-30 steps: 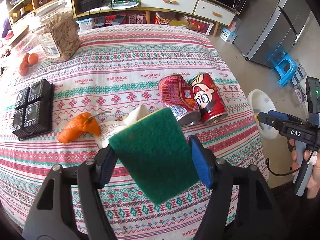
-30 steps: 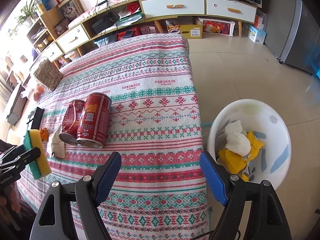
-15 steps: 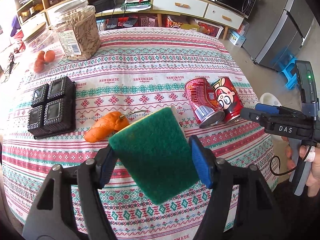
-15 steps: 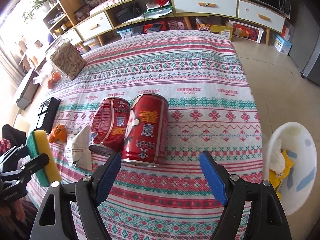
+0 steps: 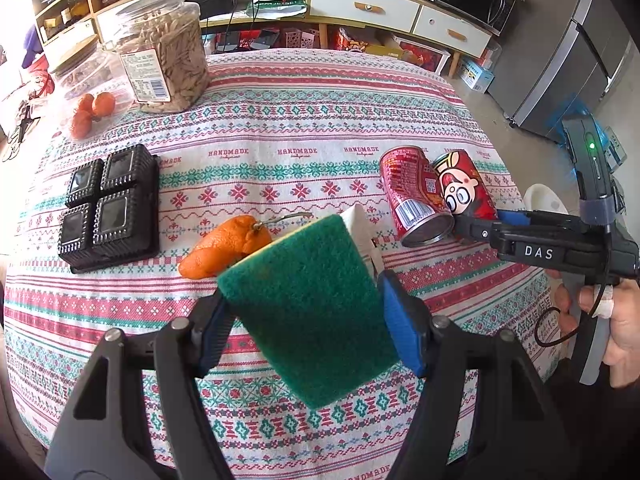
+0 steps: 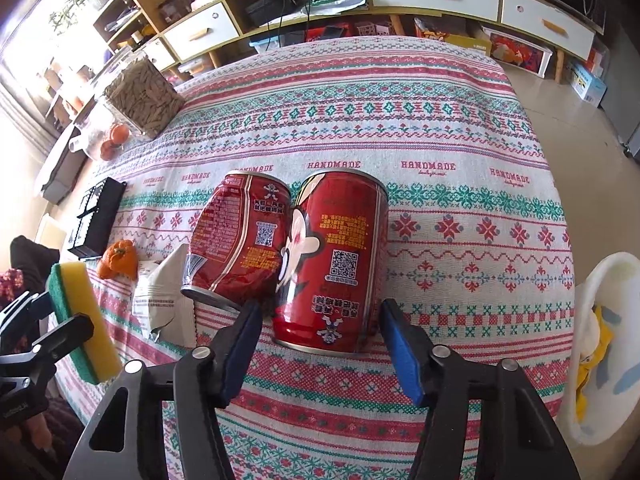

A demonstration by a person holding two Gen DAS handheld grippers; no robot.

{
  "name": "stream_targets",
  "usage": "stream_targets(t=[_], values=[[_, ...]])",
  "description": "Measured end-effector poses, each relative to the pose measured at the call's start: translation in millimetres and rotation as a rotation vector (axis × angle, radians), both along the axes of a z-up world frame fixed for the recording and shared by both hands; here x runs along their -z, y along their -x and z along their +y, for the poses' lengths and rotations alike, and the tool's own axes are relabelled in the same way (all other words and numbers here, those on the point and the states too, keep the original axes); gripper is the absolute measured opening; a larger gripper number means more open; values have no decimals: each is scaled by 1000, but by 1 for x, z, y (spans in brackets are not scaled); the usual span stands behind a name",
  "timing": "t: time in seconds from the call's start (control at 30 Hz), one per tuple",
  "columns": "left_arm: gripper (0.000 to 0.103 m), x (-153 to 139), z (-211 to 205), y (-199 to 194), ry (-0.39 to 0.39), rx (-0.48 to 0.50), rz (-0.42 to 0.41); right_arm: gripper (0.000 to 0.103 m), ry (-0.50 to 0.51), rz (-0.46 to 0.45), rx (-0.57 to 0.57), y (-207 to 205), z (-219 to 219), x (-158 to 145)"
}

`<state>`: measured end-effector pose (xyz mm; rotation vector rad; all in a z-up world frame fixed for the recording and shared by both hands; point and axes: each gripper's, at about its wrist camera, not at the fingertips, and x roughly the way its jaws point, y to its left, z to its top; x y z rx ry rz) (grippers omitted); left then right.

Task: Collect trash
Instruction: 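Grasp the red can on the table with the right tool and lift it, then carry the sponge with the left tool while the right tool carries the red can over the bin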

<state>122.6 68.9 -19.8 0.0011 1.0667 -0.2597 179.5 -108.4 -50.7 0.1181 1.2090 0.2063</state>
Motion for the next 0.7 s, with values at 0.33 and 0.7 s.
stream_targets(t=[0.33,0.7], values=[[70,-4,-2,5,4,-1,-15,55,1,-101,3,21,-18,-29],[70,-8,-23,12,-8,21,-48,54,4,-179,17,52,-50,-57]])
